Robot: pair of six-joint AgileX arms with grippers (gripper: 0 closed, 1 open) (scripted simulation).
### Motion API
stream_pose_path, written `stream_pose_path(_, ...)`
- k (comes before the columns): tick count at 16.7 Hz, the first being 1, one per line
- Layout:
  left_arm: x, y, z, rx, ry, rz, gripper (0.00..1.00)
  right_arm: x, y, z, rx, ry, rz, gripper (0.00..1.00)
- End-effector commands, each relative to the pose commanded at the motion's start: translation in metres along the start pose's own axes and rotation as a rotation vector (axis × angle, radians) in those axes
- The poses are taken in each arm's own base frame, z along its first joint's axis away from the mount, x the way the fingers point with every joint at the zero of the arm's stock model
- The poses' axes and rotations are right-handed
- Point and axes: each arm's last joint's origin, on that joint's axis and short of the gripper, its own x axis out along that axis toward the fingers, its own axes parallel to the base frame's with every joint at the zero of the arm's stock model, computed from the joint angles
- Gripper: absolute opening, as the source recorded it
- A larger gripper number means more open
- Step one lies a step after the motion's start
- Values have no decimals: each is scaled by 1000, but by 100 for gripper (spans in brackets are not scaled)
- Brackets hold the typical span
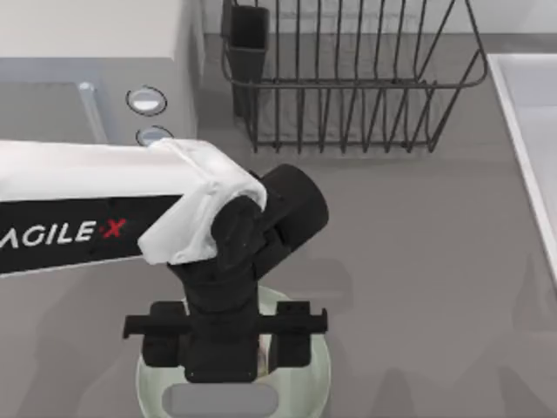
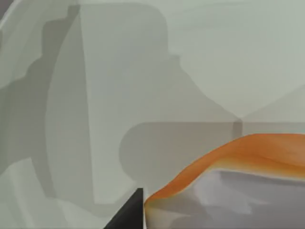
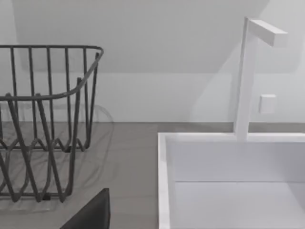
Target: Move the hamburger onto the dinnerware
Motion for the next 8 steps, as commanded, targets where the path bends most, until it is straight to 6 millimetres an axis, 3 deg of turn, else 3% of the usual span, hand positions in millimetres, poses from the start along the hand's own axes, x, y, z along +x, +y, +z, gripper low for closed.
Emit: stream_pose_path(8, 0, 0, 0, 0, 0, 0, 83, 0, 0, 0, 0, 0, 0, 100)
